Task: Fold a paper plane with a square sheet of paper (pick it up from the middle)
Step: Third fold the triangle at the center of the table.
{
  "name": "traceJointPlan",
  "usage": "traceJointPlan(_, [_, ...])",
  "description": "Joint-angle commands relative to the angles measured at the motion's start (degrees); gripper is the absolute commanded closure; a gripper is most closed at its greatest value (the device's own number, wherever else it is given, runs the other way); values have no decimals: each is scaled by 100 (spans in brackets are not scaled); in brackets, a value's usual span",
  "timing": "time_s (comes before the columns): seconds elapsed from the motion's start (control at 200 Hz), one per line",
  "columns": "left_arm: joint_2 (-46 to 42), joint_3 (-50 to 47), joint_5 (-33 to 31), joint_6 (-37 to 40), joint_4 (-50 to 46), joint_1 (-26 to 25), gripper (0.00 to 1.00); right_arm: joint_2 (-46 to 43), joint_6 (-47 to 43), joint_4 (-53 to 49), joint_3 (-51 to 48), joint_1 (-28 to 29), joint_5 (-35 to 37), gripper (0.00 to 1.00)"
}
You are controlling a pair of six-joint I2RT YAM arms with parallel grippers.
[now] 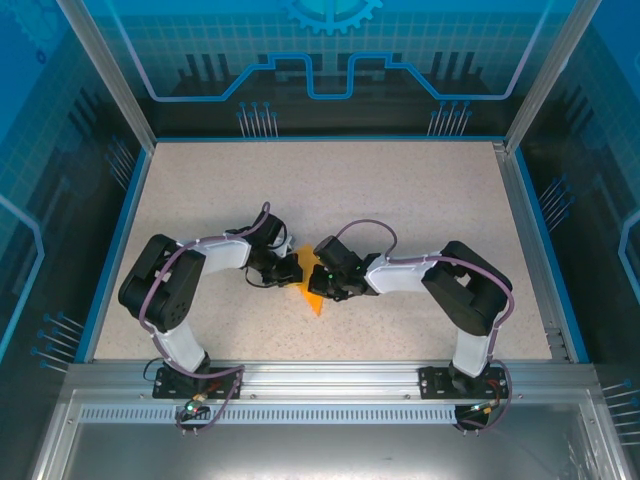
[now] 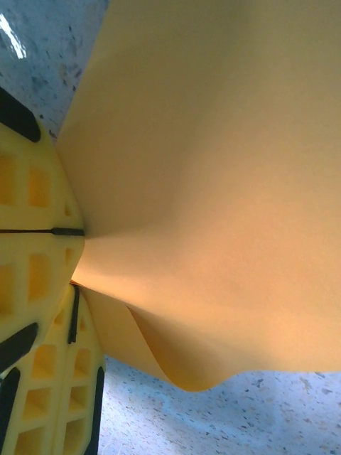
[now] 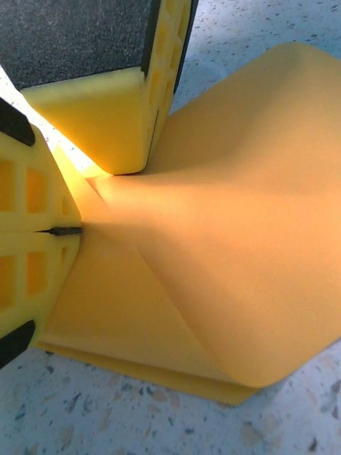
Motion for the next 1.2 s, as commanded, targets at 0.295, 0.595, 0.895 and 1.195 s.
traceJointPlan(0.295, [191,-111,-223,179,-199,-45,93,-127,-76,-137,-142,34,59,97])
traceJointPlan(0.595, [190,-109,-223,213,-218,-38,93,-237,-55,-111,-236,70,68,97])
traceJointPlan(0.895, [165,-102,-197,220,-252,-49,93,-109,-71,-77,-109,75,15,97])
traceJointPlan(1.195, [205,-124,-166,228,-241,-60,93,69,-64,-11,1,78,-77,97])
